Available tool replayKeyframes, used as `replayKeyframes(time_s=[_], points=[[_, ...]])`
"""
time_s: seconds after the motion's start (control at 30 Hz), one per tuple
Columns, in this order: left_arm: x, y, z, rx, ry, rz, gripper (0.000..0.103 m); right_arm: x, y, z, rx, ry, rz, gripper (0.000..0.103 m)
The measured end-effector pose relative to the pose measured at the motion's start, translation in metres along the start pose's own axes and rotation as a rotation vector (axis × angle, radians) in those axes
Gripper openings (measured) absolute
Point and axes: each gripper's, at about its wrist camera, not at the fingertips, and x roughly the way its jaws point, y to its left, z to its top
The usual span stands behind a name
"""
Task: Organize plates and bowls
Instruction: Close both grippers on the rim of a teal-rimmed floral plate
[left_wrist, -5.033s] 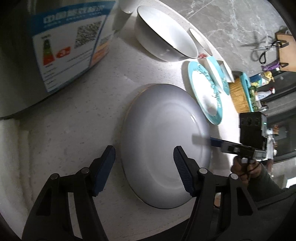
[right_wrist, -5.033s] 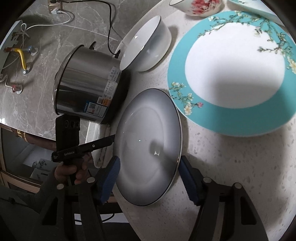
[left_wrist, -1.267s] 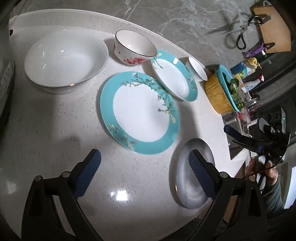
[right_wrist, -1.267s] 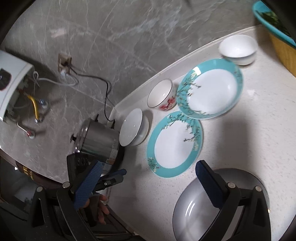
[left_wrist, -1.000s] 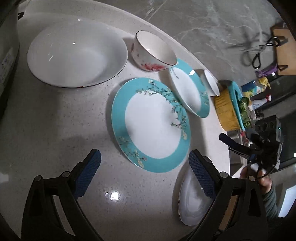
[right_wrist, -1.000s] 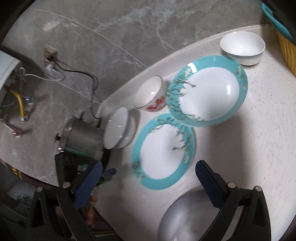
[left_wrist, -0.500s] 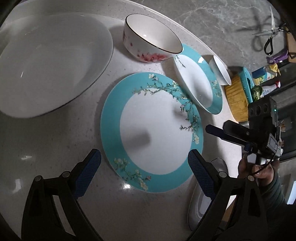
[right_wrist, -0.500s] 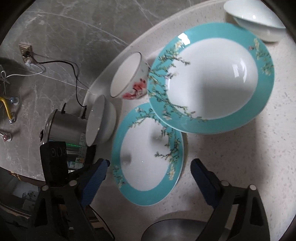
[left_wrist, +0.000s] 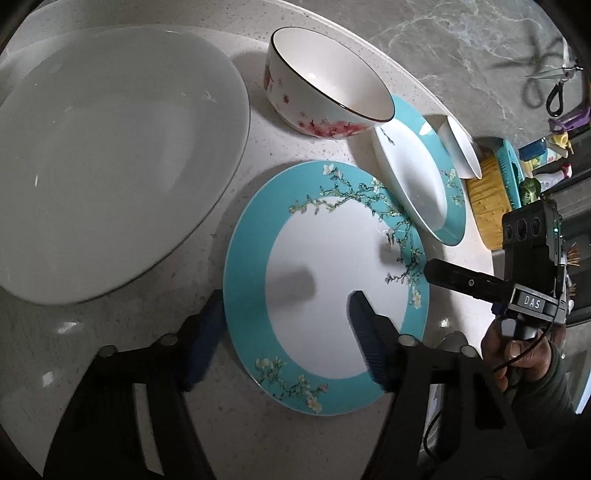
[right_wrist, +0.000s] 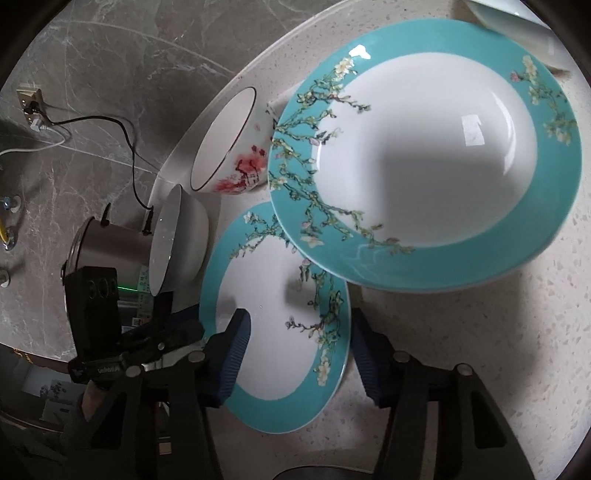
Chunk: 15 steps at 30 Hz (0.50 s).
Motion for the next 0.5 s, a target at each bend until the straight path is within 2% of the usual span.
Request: replayKeyframes(time_s=[0.1,0.17,0.2,0.27,0.33,0.5], points=[[-0.0011,-0.0001,-0.001,0.009,0.0,0.024,0.057,0.0011,0.0009,0.0008,0.004,0.01,-0.013,0.057],[-0.0029,0.0014,-0.002,0.012,-0.002,0.05,0.045,0.0017,0.0027,0.0008,-0.001,0.016,-0.034,0.054],[-0.0032,0.0018,-0.0027,0.015,-0.002,0.06,0.043,0.0022,0.0044,0.0006,-0.01,0.017,-0.057,0.052],[-0.0039,0.0029,-0.0045,0.021,-0.003,0.077,0.038,0.0025,0.0045,0.0008,-0.018,0.019,-0.108,0.031],[-0.0035,0.0025,-0.0056,0.028,-0.002,0.101,0.032,0.002,-0.0004,0.0016,0.007,0.021,-0.142,0.015],[-0.0026,-0.0006,-0.0082,0.058,-0.002,0.15,0.026,0.0021,0.0004,0.0001,0.016,0.01,-0.184,0.014]])
